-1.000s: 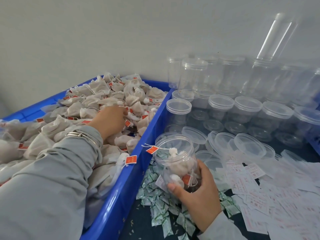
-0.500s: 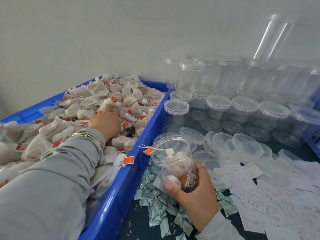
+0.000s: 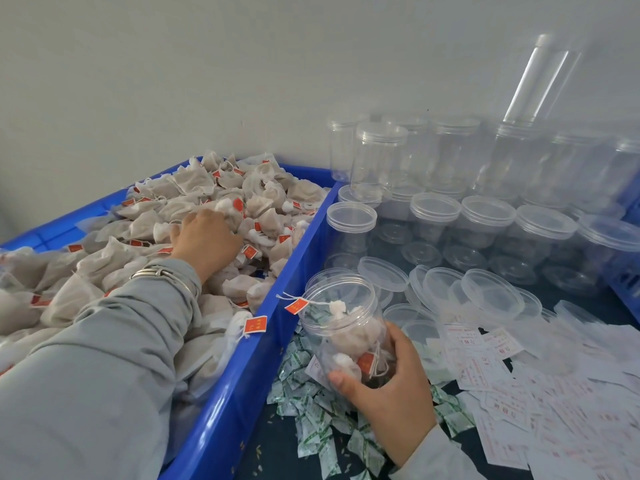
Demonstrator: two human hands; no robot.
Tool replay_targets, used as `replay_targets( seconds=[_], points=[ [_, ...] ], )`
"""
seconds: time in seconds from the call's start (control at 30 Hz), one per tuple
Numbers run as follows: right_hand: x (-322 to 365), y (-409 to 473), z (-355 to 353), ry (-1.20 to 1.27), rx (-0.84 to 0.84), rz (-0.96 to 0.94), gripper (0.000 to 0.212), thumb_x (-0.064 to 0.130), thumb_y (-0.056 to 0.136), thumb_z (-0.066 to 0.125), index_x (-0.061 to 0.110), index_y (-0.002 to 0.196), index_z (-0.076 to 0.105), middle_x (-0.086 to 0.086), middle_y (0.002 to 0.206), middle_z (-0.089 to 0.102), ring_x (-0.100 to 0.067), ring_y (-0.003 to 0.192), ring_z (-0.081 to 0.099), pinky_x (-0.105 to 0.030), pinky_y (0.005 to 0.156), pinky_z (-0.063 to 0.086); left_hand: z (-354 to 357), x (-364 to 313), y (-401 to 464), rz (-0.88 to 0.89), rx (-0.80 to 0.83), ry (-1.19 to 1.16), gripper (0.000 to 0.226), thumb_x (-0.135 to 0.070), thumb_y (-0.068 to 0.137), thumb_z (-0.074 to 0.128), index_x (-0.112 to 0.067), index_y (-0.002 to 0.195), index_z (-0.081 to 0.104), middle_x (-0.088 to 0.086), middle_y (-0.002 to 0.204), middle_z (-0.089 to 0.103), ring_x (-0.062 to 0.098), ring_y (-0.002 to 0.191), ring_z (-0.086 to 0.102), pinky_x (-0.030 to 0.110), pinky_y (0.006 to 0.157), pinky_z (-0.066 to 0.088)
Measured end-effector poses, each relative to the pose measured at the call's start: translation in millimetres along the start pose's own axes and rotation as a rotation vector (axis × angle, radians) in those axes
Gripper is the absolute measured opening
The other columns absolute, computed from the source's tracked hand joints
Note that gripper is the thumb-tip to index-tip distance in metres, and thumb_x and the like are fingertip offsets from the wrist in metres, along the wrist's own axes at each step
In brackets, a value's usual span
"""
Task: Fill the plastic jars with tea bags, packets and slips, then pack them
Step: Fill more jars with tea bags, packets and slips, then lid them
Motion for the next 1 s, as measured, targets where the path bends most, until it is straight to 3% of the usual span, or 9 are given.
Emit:
replay_targets(
  seconds=[0.1, 0.17, 0.27, 0.33, 0.4, 0.53, 0.87, 0.93, 1.0],
  points=[
    [-1, 1, 1, 0.026, 0.002, 0.004, 0.091, 0.062, 0.036, 0.08, 0.044, 0.118, 0.046, 0.016, 0.121, 0.056, 0.001, 0.11, 0.056, -0.018, 0.088, 0.048, -23, 2, 0, -0.062, -0.114, -0.436, 0.034, -0.024, 0.088, 0.049, -0.014, 0.119, 0.06, -0.002, 0.108, 0.061, 0.017, 0.092, 0.055, 0.028, 0.076, 0.043],
    [-3, 2, 1, 0.028, -0.002, 0.009, 0.092, 0.063, 0.036, 0.081, 0.044, 0.118, 0.046, 0.016, 0.122, 0.055, -0.002, 0.112, 0.055, -0.028, 0.095, 0.048, -30, 5, -4, -0.124, -0.12, -0.781, 0.022, -0.021, 0.088, 0.053, -0.015, 0.102, 0.069, -0.008, 0.083, 0.063, 0.013, 0.073, 0.055, 0.024, 0.063, 0.045],
    [-4, 2, 1, 0.009, -0.006, 0.007, 0.088, 0.064, 0.036, 0.08, 0.05, 0.116, 0.044, 0.021, 0.121, 0.054, 0.002, 0.112, 0.054, -0.024, 0.094, 0.047, -29, -16, -15, -0.116, 0.031, -1.187, 0.016, -0.011, 0.087, 0.058, -0.017, 0.08, 0.072, 0.001, 0.086, 0.068, 0.016, 0.079, 0.063, 0.026, 0.068, 0.053],
    [-4, 2, 2, 0.011, 0.0, 0.007, 0.091, 0.064, 0.037, 0.08, 0.047, 0.119, 0.045, 0.019, 0.121, 0.055, 0.0, 0.112, 0.055, -0.027, 0.095, 0.048, -28, -43, -28, -0.048, 0.173, -1.302, 0.019, -0.005, 0.087, 0.058, -0.013, 0.076, 0.071, 0.002, 0.084, 0.07, 0.01, 0.07, 0.066, 0.02, 0.058, 0.053],
    [-4, 2, 2, 0.024, 0.003, 0.008, 0.095, 0.061, 0.039, 0.083, 0.04, 0.124, 0.046, 0.015, 0.12, 0.057, -0.004, 0.112, 0.057, -0.033, 0.096, 0.05, -29, -72, -44, 0.078, 0.306, -1.282, 0.024, -0.001, 0.087, 0.057, -0.012, 0.072, 0.073, -0.002, 0.07, 0.07, 0.005, 0.057, 0.063, 0.015, 0.048, 0.049],
    [-5, 3, 2, 0.052, -0.005, 0.0, 0.091, 0.053, 0.042, 0.085, 0.033, 0.124, 0.05, 0.008, 0.118, 0.061, -0.009, 0.109, 0.061, -0.037, 0.094, 0.052, -16, -113, -82, 0.303, 0.559, -1.122, 0.039, 0.009, 0.085, 0.056, -0.021, 0.065, 0.073, -0.005, 0.066, 0.068, 0.004, 0.057, 0.063, 0.014, 0.051, 0.049],
    [3, 2, 0, 0.061, -0.031, -0.035, 0.086, 0.055, 0.04, 0.084, 0.035, 0.118, 0.052, 0.009, 0.113, 0.063, -0.006, 0.104, 0.062, -0.031, 0.089, 0.053, -2, -149, -130, 0.561, 0.754, -0.918, 0.033, 0.004, 0.085, 0.061, -0.028, 0.079, 0.068, 0.001, 0.09, 0.068, 0.021, 0.082, 0.067, 0.033, 0.08, 0.055],
    [2, 2, 0, 0.055, -0.032, -0.029, 0.093, 0.055, 0.038, 0.084, 0.033, 0.121, 0.05, 0.006, 0.118, 0.061, -0.01, 0.109, 0.06, -0.038, 0.093, 0.051, -1, -156, -139, 0.631, 0.739, -0.791, 0.027, -0.002, 0.085, 0.064, -0.028, 0.08, 0.066, -0.002, 0.089, 0.07, 0.017, 0.086, 0.068, 0.026, 0.082, 0.055],
    [2, 2, -2, 0.034, -0.052, -0.026, 0.092, 0.057, 0.033, 0.082, 0.039, 0.117, 0.047, 0.01, 0.119, 0.058, -0.008, 0.111, 0.057, -0.034, 0.095, 0.049, 0, -161, -148, 0.724, 0.721, -0.576, 0.025, -0.007, 0.088, 0.061, -0.029, 0.079, 0.065, -0.018, 0.077, 0.068, -0.005, 0.074, 0.062, 0.007, 0.074, 0.047]
  ],
)
Point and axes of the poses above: each hand's wrist, its own y-axis towards the middle knuckle, its own z-axis out of the palm, x = y × z, the point moved 10 cm from there along y, towards the middle knuckle
